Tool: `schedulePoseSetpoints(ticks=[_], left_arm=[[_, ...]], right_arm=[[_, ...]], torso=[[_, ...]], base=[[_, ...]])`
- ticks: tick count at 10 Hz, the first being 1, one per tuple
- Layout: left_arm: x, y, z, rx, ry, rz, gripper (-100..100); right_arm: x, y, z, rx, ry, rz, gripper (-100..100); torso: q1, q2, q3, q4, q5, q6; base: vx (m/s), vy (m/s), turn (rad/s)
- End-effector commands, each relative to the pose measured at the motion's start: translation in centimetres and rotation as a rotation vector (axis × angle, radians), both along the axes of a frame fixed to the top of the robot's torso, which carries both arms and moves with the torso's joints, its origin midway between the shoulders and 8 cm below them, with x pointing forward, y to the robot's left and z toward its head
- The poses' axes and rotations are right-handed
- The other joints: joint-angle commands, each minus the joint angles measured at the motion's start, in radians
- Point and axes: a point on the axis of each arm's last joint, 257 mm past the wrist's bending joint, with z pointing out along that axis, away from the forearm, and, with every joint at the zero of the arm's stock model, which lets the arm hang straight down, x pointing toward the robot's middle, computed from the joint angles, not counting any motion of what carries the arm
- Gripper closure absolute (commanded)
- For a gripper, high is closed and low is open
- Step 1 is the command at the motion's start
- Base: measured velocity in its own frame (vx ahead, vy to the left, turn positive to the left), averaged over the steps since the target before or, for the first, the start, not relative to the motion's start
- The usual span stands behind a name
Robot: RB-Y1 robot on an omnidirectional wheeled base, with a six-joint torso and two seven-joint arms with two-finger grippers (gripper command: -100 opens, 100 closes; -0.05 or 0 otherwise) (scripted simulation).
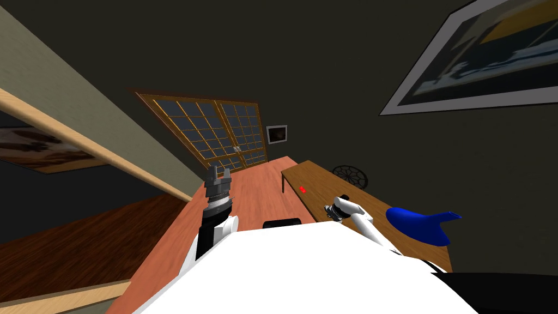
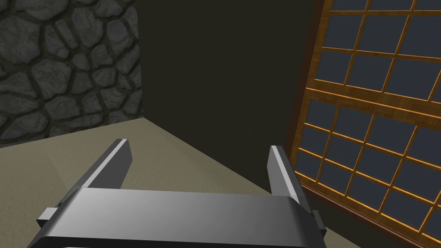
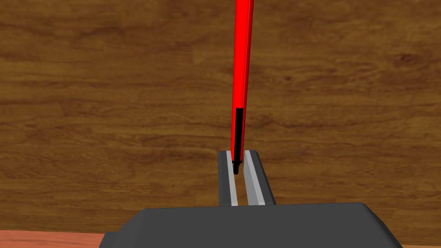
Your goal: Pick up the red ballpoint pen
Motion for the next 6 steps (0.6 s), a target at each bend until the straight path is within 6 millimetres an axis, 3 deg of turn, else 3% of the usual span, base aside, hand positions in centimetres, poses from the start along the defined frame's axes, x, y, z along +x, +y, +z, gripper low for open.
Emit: schedulePoseSetpoints(ticks=[1,2,5,6], left_arm=[[0.0,0.0,0.0,0.000,0.000,0.000,0],[0.0,0.0,0.0,0.000,0.000,0.000,0],[0.0,0.0,0.0,0.000,0.000,0.000,0],[0.0,0.0,0.0,0.000,0.000,0.000,0]], right_arm=[[0.0,0.0,0.0,0.000,0.000,0.000,0],[0.7,-0.3,1.0,0.000,0.002,-0.008,100],[1.2,-0.6,1.6,-0.001,0.000,-0.013,100],[1.2,-0.6,1.7,-0.001,0.001,-0.015,0]], torso=[[0.000,0.000,0.000,0.000,0.000,0.000],[0.000,0.000,0.000,0.000,0.000,0.000],[0.000,0.005,0.003,0.001,0.000,0.000],[0.000,0.003,0.002,0.000,0.000,0.000]], base=[[0.000,0.000,0.000],[-0.044,0.008,0.075],[-0.063,0.003,0.035],[-0.006,0.000,-0.003]])
